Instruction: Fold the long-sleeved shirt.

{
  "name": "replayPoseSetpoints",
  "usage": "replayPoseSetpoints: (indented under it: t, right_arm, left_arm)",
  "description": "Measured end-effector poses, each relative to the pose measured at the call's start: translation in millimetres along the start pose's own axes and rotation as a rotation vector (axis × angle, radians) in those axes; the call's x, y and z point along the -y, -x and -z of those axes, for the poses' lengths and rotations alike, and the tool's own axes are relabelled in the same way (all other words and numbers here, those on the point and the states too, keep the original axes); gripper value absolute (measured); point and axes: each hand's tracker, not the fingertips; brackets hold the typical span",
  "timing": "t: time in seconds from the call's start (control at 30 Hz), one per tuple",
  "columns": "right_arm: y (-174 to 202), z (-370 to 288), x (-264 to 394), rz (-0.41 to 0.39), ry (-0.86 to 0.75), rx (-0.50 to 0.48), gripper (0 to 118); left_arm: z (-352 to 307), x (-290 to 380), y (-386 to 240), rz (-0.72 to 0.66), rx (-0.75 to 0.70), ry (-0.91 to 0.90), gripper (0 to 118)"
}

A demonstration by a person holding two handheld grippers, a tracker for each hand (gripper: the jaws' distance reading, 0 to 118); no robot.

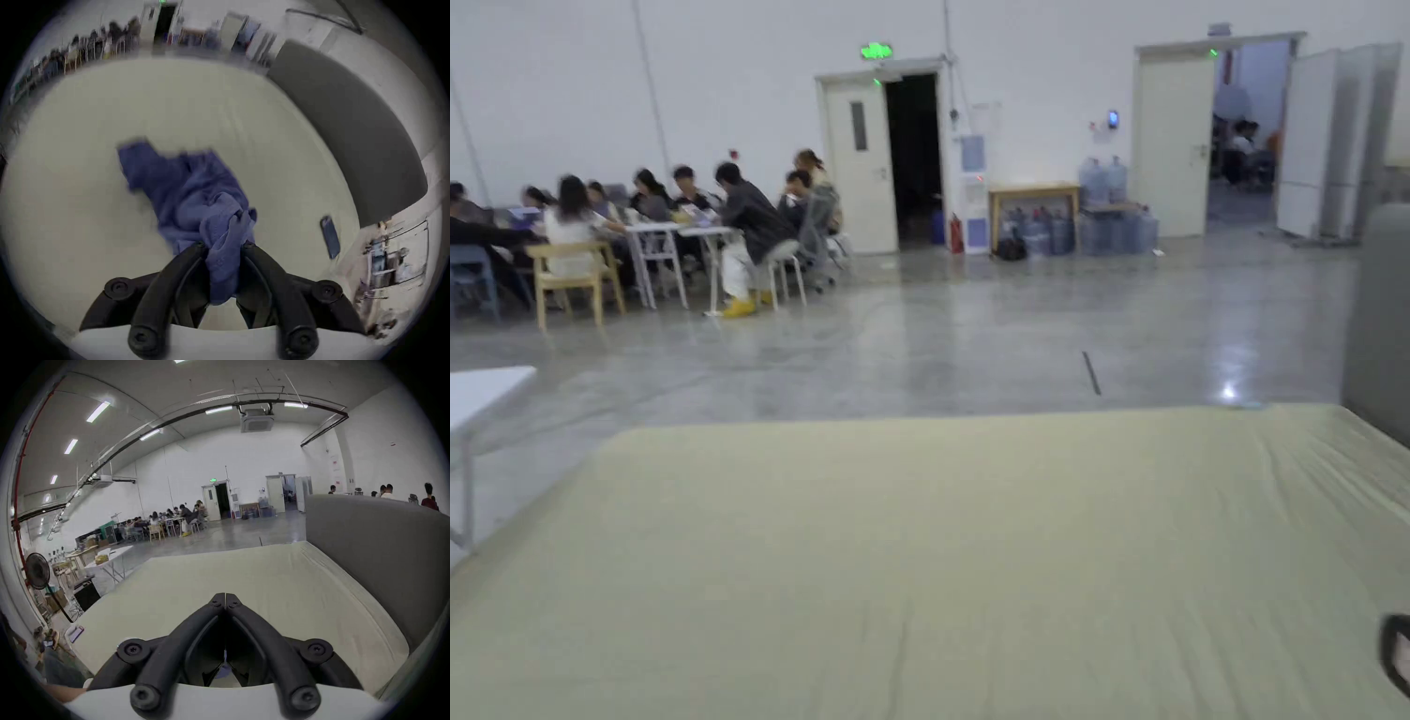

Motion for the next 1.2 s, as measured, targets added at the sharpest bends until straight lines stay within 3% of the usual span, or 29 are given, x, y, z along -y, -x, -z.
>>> replayPoseSetpoints:
  t: [0.03, 0.07, 0.1, 0.13, 0.17, 0.27, 0.33, 0.37, 0.4, 0.43, 0.47, 0.53, 0.7, 0.93, 1.2]
  right_arm:
    - [-2.5, 2.7, 3.6, -0.001, 0.016, 0.003, 2]
    - [-4.9, 5.6, 7.5, -0.002, 0.026, 0.005, 2]
    - [-6.3, 7.2, 10.1, -0.001, 0.030, 0.004, 2]
    - [-7.5, 9.0, 12.7, 0.004, 0.037, 0.005, 2]
    - [-8.6, 10.5, 14.5, 0.011, 0.043, 0.001, 2]
    - [-6.1, 12.8, 19.9, 0.030, 0.053, -0.017, 2]
    - [-4.7, 15.1, 27.6, 0.021, 0.062, -0.035, 2]
    - [-3.3, 17.9, 34.2, 0.014, 0.076, -0.043, 2]
    - [-2.6, 19.8, 39.0, 0.012, 0.088, -0.047, 2]
    - [-1.7, 23.3, 49.1, 0.020, 0.120, -0.058, 2]
    - [-1.0, 26.7, 59.8, 0.032, 0.159, -0.070, 2]
    - [-0.2, 35.8, 81.2, 0.053, 0.240, -0.088, 2]
    - [5.3, 53.9, 126.2, 0.079, 0.400, -0.104, 2]
    - [20.2, 62.3, 139.6, 0.059, 0.434, -0.133, 2]
    - [20.0, 70.5, 156.2, 0.054, 0.492, -0.139, 2]
  left_arm:
    - [7.6, 4.9, 0.9, -0.018, 0.033, 0.021, 16]
    - [0.8, 6.0, -0.5, -0.033, 0.053, 0.036, 45]
    - [-8.9, 2.9, 0.1, -0.014, 0.039, -0.010, 95]
    - [-27.4, -5.3, 2.0, 0.019, 0.082, -0.105, 118]
    - [-58.7, -10.7, 8.5, 0.002, 0.114, -0.263, 118]
    - [-142.0, -16.9, 29.0, 0.066, 0.085, -0.473, 118]
    - [-182.4, -10.4, 46.9, 0.082, 0.013, -0.528, 118]
    - [-182.9, -9.1, 61.1, 0.088, -0.051, -0.449, 118]
    - [-186.6, -0.6, 69.6, 0.090, -0.082, -0.430, 112]
    - [-189.7, 13.4, 81.8, 0.077, -0.098, -0.445, 77]
    - [-183.1, 27.9, 90.6, 0.041, -0.130, -0.431, 0]
    - [-162.1, 55.8, 109.9, -0.030, -0.203, -0.344, 0]
    - [-108.2, 87.5, 121.3, -0.157, -0.086, -0.076, 0]
    - [-98.2, 0.3, 105.6, -0.071, -0.053, -0.233, 0]
    - [-63.9, -44.9, 93.7, -0.099, -0.009, -0.231, 0]
